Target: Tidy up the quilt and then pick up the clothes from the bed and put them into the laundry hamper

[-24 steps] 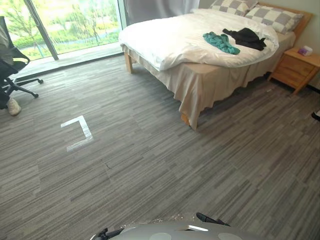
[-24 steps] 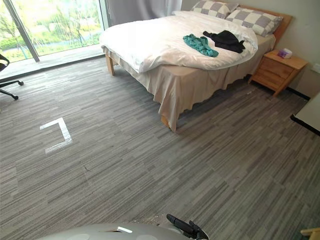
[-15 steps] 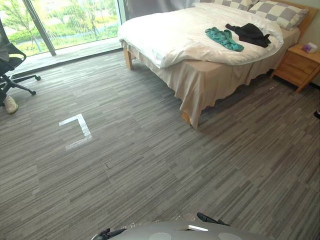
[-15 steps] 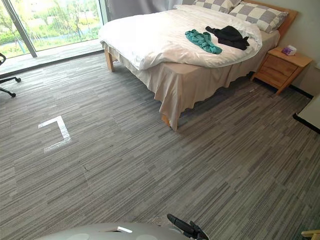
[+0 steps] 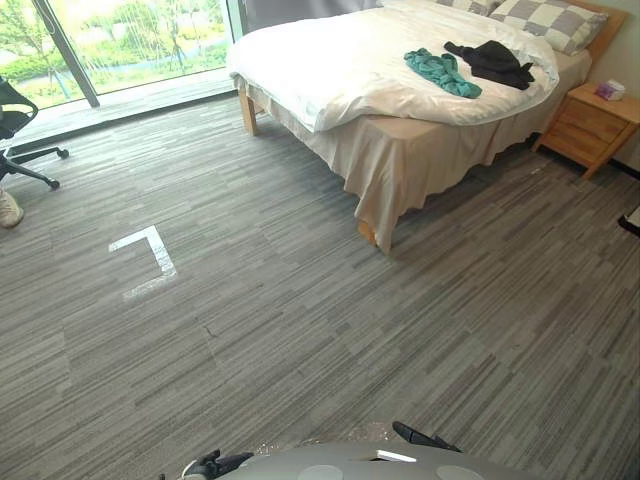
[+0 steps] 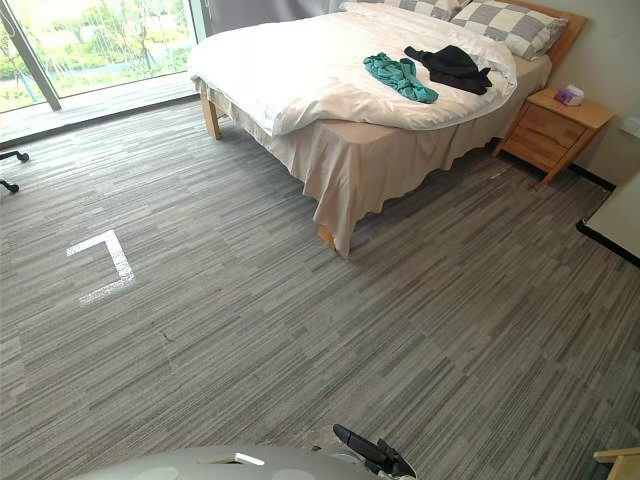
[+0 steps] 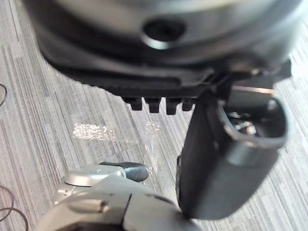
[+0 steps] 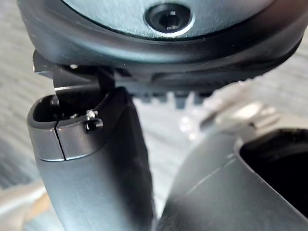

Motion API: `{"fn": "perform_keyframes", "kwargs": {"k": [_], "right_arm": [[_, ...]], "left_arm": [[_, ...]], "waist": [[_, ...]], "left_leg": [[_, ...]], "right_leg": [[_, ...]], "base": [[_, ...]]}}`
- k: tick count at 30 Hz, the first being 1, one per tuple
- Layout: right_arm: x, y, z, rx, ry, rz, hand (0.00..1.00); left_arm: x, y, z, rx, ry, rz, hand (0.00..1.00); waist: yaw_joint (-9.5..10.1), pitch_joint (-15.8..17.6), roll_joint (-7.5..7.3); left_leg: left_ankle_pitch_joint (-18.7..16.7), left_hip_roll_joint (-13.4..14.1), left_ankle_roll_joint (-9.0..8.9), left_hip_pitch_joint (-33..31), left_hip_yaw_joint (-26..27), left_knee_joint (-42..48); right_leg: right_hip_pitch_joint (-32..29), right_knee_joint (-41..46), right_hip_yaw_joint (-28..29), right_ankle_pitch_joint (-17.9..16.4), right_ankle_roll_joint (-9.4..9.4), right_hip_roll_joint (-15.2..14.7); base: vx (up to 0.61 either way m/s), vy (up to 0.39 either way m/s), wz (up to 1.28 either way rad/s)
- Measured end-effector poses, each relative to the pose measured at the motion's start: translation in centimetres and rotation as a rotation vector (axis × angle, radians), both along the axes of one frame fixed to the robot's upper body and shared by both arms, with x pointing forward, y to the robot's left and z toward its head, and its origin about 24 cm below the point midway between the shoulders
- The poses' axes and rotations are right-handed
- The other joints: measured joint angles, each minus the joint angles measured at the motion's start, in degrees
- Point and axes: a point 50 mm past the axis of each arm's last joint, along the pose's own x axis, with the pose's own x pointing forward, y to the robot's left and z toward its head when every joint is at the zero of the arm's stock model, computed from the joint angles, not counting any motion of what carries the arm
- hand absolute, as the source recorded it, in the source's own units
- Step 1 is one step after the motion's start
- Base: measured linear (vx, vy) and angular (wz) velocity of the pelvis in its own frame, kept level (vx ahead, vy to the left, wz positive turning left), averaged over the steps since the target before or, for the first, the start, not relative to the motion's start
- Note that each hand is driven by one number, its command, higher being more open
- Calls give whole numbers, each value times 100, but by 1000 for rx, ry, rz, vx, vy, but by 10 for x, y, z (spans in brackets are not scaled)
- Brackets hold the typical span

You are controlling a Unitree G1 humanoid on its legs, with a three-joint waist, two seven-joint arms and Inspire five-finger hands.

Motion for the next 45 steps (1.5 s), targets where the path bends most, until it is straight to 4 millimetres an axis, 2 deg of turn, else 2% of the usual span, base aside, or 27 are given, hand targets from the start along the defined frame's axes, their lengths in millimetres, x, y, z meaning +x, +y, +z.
{"fn": "perform_keyframes", "kwargs": {"k": [7, 11, 15, 17, 19, 20, 21, 22, 24, 25, 26, 28, 29, 30, 31, 32, 33, 35, 37, 38, 39, 40, 41, 42, 43, 44, 45], "right_arm": [[1, 0, 0, 0, -4, -2, 100], [3, 0, 1, 0, -21, -18, 100], [12, 4, 4, 3, -64, -69, 100], [14, 5, 5, 13, -81, -101, 100], [14, 5, 5, 23, -85, -127, 100], [20, 5, 8, 35, -118, -152, 100], [22, 5, 9, 35, -131, -168, 100], [23, 3, 10, 40, -152, -204, 100], [23, 5, 10, 58, -167, -256, 100], [23, 5, 10, 62, -170, -271, 100], [23, 5, 10, 64, -174, -286, 100], [26, 4, 11, 64, -188, -306, 100], [28, 2, 13, 57, -204, -309, 100], [26, 1, 13, 54, -203, -310, 100], [26, -1, 13, 50, -201, -313, 100], [31, -7, 16, 31, -219, -299, 100], [33, -7, 16, 26, -226, -289, 100], [36, -6, 15, 21, -218, -279, 100], [34, -8, 15, -9, -202, -238, 100], [32, -12, 15, -36, -190, -196, 100], [33, -13, 15, -51, -195, -177, 100], [32, -15, 15, -70, -190, -151, 100], [32, -16, 15, -78, -188, -142, 100], [34, -17, 15, -79, -191, -137, 100], [38, -15, 14, -71, -190, -132, 100], [42, -12, 14, -61, -195, -128, 100], [44, -10, 14, -55, -201, -123, 100]], "left_arm": [[0, 0, 0, 2, 6, -14, 100], [3, 0, 0, 6, 8, -40, 100], [22, 2, 4, 9, -48, -23, 100], [40, 2, 7, 7, -102, -33, 100], [49, 3, 9, 8, -123, -35, 100], [57, 4, 11, 10, -143, -41, 100], [59, 4, 11, 9, -148, -43, 100], [61, 4, 12, 1, -155, -49, 100], [67, 3, 13, -4, -169, -55, 100], [72, 0, 14, -11, -181, -58, 100], [75, -4, 14, -24, -190, -60, 100], [80, -17, 13, -41, -195, -102, 100], [83, -19, 13, -47, -197, -110, 100], [82, -19, 13, -51, -197, -104, 100], [79, -21, 12, -59, -193, -93, 100], [77, -26, 10, -67, -187, -92, 100], [78, -29, 10, -75, -191, -93, 100], [77, -31, 9, -77, -190, -90, 100], [76, -29, 10, -74, -206, -75, 100], [75, -32, 10, -91, -222, -46, 100], [76, -32, 10, -104, -237, -32, 100], [77, -39, 10, -134, -262, -21, 100], [79, -44, 12, -147, -299, -30, 100], [82, -45, 13, -153, -322, -34, 100], [88, -47, 16, -163, -357, -42, 100], [93, -50, 18, -168, -385, -46, 100], [96, -50, 20, -167, -397, -49, 100]], "waist": [[-9, -4, 16], [-43, 45, 23], [-129, 213, -56], [-108, 322, -92], [-112, 398, -92], [-115, 532, -78], [-135, 574, -52], [-173, 594, -35], [-214, 605, -49], [-218, 618, -54], [-224, 636, -44], [-298, 681, 24], [-290, 726, 73], [-285, 755, 80], [-273, 878, 162], [-308, 951, 326], [-321, 949, 317], [-454, 931, 364], [-442, 877, 412], [-429, 748, 472], [-414, 695, 494], [-419, 599, 481], [-360, 531, 490], [-322, 529, 487], [-232, 529, 462], [-175, 570, 336], [-150, 609, 244]], "left_leg": [[-13, 14, 10, -4, 164, -20], [-126, 50, -52, -15, 340, 45], [-636, 166, -52, -526, 704, 919], [-962, 283, -7, -859, 916, 1545], [-1233, 441, -22, -1001, 1056, 1911], [-1456, 632, -43, -1013, 1194, 2255], [-1547, 711, -72, -1019, 1241, 2419], [-1731, 886, -157, -1000, 1269, 2712], [-1876, 1156, -312, -842, 1262, 2869], [-1913, 1290, -384, -727, 1250, 2851], [-1940, 1407, -451, -598, 1247, 2804], [-2019, 1706, -747, -310, 1257, 2675], [-2082, 1847, -978, -125, 1305, 2602], [-2112, 1905, -1068, 19, 1364, 2540], [-2163, 2052, -1160, 429, 1504, 2380], [-1897, 2221, -1117, 625, 1580, 2311], [-1650, 2221, -1087, 630, 1597, 2297], [-707, 2422, -937, 617, 1453, 2472], [-187, 2647, -742, 478, 1106, 3320], [114, 2743, -846, 335, 932, 3898], [194, 2758, -955, 234, 834, 4144], [188, 2635, -1025, -50, 546, 4544], [-56, 2299, -1152, -377, 131, 4940], [-250, 2132, -1177, -552, -4, 5120], [-737, 1770, -1065, -798, -112, 5308], [-1146, 1451, -913, -1033, -42, 5280], [-1342, 1300, -792, -1176, 9, 5216]], "right_leg": [[-61, 10, 136, 2, 1, 23], [-179, 203, 287, -58, -46, 66], [-770, 1060, 517, -435, -81, 131], [-1215, 1740, 371, -746, -89, 93], [-1566, 2362, 58, -823, -121, 88], [-2164, 3642, -287, -786, -83, 79], [-2461, 4314, -395, -767, -49, 33], [-2867, 5511, -561, -808, -78, -84], [-3218, 6407, -738, -874, -96, -221], [-3292, 6423, -849, -902, -71, -296], [-3325, 6211, -974, -922, -101, -369], [-3304, 4874, -1224, -900, -69, -532], [-3241, 3837, -1242, -772, 119, -615], [-3172, 3284, -1197, -692, 203, -653], [-2928, 2961, -1372, -50, 39, -653], [-2881, 3247, -1493, -458, -339, -469], [-2928, 3412, -1504, -643, -405, -489], [-2728, 3603, -1661, -1193, -596, -408], [-2366, 3350, -1745, -1340, -714, -164], [-2157, 3035, -1741, -1354, -744, 32], [-2025, 2871, -1735, -1344, -745, 126], [-1874, 2544, -1709, -1295, -780, 264], [-1653, 2065, -1555, -1146, -888, 448], [-1497, 1796, -1467, -1028, -913, 545], [-1094, 1255, -1234, -787, -943, 710], [-644, 830, -1087, -657, -825, 774], [-443, 707, -1003, -641, -800, 791]], "base": [[-9, -13, -10], [7, -22, -24], [-17, -54, -42], [-30, -87, -47], [19, -92, -58], [57, -126, -62], [130, -173, -53], [141, -132, -27], [227, -217, -13], [318, -331, -5], [364, -389, -2], [352, -376, -4], [331, -347, -10], [463, -469, -25], [500, -454, -25], [500, -453, -20], [469, -450, 2], [487, -537, 24], [464, -458, 3], [506, -443, -16], [431, -331, -16], [413, -298, -26], [395, -280, -37], [376, -230, -76], [360, -187, -88], [353, -174, -83], [332, -148, -64]]}}
